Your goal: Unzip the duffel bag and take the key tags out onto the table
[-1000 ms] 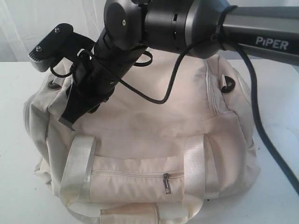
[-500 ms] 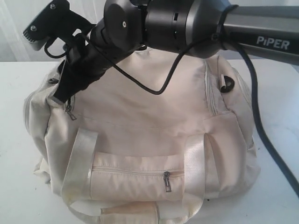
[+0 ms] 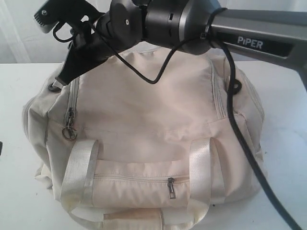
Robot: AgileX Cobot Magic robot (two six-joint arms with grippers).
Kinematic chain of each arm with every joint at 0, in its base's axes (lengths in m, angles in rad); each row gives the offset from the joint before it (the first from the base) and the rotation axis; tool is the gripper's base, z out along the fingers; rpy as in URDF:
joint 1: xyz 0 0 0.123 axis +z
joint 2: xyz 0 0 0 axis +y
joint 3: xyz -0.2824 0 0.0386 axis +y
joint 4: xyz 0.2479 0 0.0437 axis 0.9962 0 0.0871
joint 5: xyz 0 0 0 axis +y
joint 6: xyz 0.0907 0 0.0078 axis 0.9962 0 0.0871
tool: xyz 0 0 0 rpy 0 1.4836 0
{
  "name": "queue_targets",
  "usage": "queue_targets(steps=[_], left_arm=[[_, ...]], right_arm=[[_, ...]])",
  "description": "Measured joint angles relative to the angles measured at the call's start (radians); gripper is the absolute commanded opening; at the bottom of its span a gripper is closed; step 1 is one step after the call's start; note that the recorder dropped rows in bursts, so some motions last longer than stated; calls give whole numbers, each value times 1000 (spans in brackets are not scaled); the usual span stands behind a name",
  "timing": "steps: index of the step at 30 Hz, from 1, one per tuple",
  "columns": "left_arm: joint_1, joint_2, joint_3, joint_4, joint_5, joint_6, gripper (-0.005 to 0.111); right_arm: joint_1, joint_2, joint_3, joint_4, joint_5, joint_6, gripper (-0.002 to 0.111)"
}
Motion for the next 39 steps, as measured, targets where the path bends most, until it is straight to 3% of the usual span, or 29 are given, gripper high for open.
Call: queue_targets(steps=[7,9,12,15,17,19,23,26,31,39], left_arm=[[0,0,0,0,-4,2,0],[-4,0,0,0,-6,2,0],[-8,0,0,0,-6,3,0],[-12,0,0,3,-6,3,0],[-13,0,0,20,-6,-2,0],[-13,-8,0,71,-6,-41,0],[-13,-83,0,355,10,-318,0],[-13,-146,0,526,33,-482,0],[-13,-170,0,568,42,-532,0],[-13,-170,0,569,42,-536,0]], right_arm=[[0,-7,-30,39,302,-12,0],[0,-16,-30,88,397,-32,5],[0,-25,-32,186,509,-55,25],[0,-21,-20,278,569,-63,56],[0,-14,-12,321,584,-63,64],[0,-5,-1,344,588,-55,63],[6,30,7,358,550,12,51],[29,58,7,353,467,31,50],[41,87,7,188,406,203,58],[73,102,7,198,360,227,57]])
